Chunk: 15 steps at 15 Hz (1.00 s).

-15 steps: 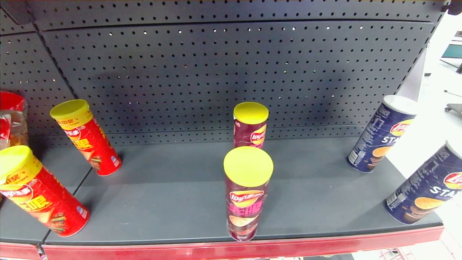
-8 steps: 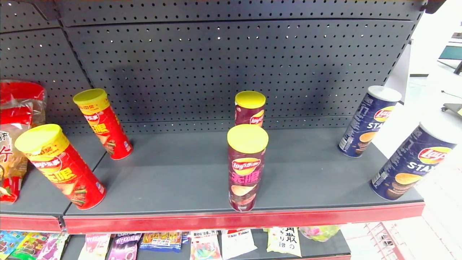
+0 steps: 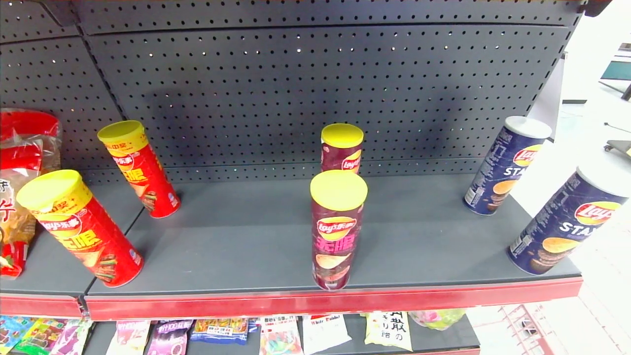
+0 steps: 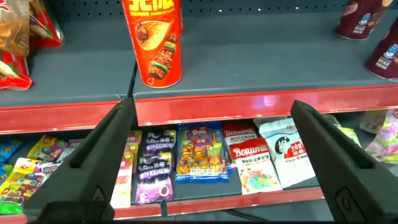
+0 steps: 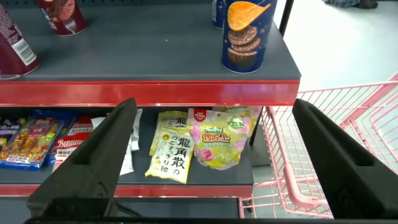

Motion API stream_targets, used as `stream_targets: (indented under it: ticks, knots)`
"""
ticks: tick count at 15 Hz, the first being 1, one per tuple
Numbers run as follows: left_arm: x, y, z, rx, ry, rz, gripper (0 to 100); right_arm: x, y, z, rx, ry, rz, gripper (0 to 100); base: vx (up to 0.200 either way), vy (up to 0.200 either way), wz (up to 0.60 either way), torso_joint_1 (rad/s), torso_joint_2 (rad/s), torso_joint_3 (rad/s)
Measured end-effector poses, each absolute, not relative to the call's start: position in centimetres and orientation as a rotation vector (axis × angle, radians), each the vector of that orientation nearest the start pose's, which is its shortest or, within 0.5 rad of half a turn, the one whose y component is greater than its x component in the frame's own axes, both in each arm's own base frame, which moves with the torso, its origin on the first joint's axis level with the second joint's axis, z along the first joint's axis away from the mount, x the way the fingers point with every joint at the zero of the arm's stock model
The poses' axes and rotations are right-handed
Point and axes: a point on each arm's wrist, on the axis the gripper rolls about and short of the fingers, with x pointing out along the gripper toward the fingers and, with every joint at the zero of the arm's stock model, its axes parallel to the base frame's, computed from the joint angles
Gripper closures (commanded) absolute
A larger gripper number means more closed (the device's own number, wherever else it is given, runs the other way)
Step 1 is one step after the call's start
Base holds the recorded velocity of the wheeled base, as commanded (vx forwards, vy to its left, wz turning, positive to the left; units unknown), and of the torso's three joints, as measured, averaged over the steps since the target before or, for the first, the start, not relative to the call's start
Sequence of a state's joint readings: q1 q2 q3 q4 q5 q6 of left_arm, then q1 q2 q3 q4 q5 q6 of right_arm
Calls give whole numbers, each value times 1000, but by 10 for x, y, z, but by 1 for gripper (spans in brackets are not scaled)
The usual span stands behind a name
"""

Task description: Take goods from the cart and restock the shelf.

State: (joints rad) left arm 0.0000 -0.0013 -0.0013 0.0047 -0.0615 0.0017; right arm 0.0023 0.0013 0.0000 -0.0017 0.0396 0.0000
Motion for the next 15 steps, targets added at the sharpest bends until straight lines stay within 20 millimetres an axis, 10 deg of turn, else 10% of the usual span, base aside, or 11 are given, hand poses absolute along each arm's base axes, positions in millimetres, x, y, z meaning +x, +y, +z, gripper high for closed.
stream_targets:
  ticks: [15]
  knots:
    - [-23,-1,75,1,2,-62,0,-23,1,76,2,-1,36,0,0,0,0,0,0,0]
